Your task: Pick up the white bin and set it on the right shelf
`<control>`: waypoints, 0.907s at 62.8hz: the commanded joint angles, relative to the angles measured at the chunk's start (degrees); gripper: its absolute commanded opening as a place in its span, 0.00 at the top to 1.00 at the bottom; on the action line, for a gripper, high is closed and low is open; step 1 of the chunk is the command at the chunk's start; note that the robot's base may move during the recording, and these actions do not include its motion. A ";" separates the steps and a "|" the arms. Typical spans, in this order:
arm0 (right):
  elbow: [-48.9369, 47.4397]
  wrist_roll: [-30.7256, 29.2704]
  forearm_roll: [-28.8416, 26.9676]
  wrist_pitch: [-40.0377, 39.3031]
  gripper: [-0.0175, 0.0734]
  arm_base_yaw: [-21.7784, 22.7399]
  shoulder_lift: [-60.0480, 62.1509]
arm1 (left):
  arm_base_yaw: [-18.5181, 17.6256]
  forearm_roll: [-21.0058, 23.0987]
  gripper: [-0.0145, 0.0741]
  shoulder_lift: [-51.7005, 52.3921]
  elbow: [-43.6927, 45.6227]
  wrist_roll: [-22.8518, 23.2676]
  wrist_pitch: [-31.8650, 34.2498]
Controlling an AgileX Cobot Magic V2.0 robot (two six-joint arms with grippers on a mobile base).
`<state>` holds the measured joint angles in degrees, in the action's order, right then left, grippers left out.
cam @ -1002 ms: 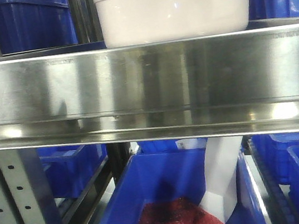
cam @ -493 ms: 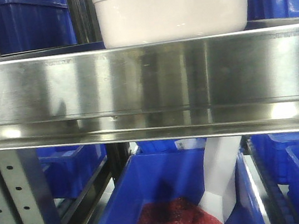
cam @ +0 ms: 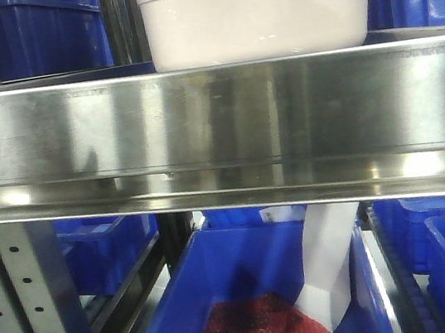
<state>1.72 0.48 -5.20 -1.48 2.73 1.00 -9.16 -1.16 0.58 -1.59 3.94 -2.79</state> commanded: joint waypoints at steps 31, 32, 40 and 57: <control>-0.09 0.58 1.85 -1.96 0.73 0.12 0.62 | 0.06 0.37 0.98 0.81 -0.95 0.34 4.71; -0.09 0.58 1.85 -1.96 0.73 0.12 0.62 | 0.06 0.37 0.98 0.81 -0.95 0.34 4.71; -0.09 0.58 1.85 -1.96 0.73 0.12 0.62 | 0.06 0.37 0.98 0.81 -0.95 0.34 4.71; -0.09 0.58 1.85 -1.91 0.73 0.12 0.62 | 0.06 0.37 0.98 0.81 -0.95 0.34 4.71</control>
<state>1.72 0.98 -3.96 1.35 2.73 1.00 -9.16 -1.16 0.58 -1.59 3.94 -2.79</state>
